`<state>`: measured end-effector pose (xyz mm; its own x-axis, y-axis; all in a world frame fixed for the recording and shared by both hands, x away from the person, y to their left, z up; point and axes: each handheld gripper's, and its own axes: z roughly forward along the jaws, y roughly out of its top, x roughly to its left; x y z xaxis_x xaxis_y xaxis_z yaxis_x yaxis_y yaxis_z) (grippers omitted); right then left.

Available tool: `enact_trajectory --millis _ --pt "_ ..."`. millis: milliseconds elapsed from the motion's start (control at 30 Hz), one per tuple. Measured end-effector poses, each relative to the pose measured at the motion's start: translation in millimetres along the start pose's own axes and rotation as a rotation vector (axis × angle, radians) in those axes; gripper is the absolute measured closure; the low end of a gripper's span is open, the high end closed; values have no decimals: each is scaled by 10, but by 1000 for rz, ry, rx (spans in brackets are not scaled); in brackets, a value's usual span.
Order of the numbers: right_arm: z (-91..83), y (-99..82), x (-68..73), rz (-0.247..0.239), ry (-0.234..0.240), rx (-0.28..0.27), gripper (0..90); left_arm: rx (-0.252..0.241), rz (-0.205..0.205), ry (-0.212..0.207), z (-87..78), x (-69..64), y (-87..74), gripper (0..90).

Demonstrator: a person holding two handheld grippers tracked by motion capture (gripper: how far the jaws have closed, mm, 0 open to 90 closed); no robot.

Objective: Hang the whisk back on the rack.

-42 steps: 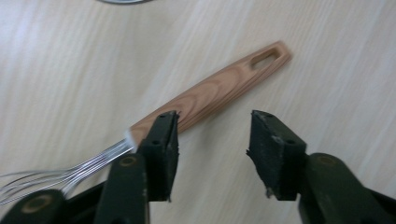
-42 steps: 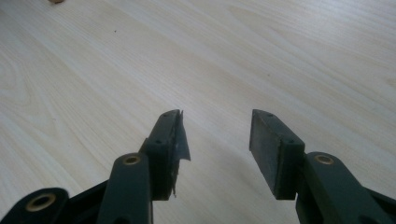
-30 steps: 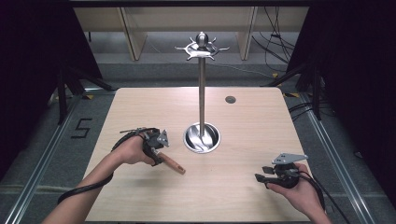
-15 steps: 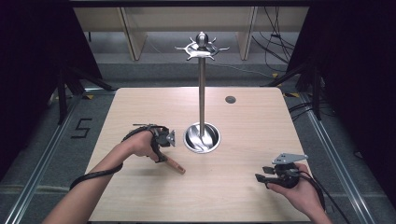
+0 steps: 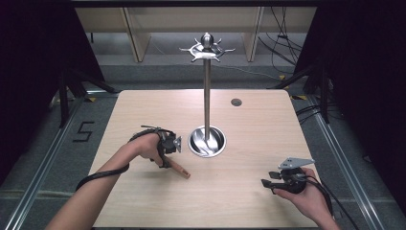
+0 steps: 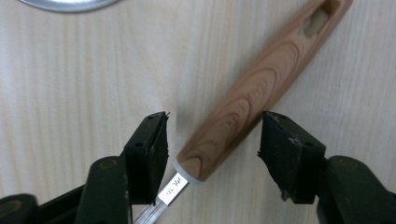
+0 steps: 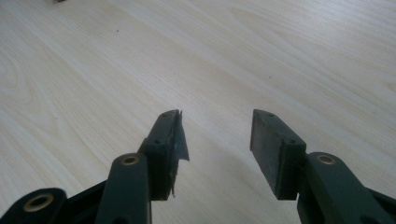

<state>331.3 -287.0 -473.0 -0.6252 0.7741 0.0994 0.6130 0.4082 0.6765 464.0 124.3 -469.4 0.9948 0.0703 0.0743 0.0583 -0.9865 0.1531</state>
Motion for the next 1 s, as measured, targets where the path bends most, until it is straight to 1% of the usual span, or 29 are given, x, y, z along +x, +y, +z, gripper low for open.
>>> enact_trajectory --millis 33,67,100,133,200,233,267,300,333,367,400,467,500,600,667,700,767,833,867,900,933,1000 --pt "-22 9 -3 -1 1 28 533 10 6 -3 20 -5 1 435" --pt "9 -2 7 7 -2 -10 533 21 9 -6 32 -12 3 454" --pt "1 1 4 5 -1 1 533 25 14 -4 44 -18 4 468" --pt "-27 13 -18 -13 1 32 533 42 26 -7 50 -22 11 481" --pt "-23 10 -18 -12 0 32 533 50 38 -3 48 -29 23 499" --pt "-23 11 -18 -11 0 32 533 44 31 -4 50 -37 29 507" --pt "7 -1 -14 -9 -4 -8 533 50 31 -6 48 -39 34 521" --pt "-12 7 -16 -11 -2 16 533 60 29 -4 48 -49 41 530" --pt "-22 10 -13 -7 0 31 533 65 29 -7 51 -55 43 542" --pt "6 0 30 44 5 -2 532 73 31 -5 52 -65 48 548" --pt "-23 12 20 32 8 37 532 76 31 -3 51 -69 50 556" --pt "-20 13 19 25 9 33 532 87 26 -4 48 -80 52 571" --pt "-18 15 4 9 7 28 532 94 25 -9 49 -88 51 580" --pt "-15 14 2 6 6 28 532 121 26 -16 47 -113 54 606" --pt "-15 13 2 6 8 29 532 137 16 -21 43 -128 57 627" --pt "-14 14 2 7 8 29 532 137 16 -21 43 -128 57 639" --pt "-15 15 3 5 9 29 532 148 -10 -41 45 -149 56 657" --pt "-16 14 4 6 8 28 532 148 -40 -38 46 -160 57 678" --pt "-18 14 4 9 8 30 532 150 -44 -42 42 -160 55 679" --pt "-1 7 6 14 8 7 532 154 -38 -33 34 -152 53 679" --pt "-29 16 2 9 6 41 531 150 -44 -28 33 -149 48 679" --pt "-21 15 2 7 6 29 531 142 -62 -35 31 -146 33 680"
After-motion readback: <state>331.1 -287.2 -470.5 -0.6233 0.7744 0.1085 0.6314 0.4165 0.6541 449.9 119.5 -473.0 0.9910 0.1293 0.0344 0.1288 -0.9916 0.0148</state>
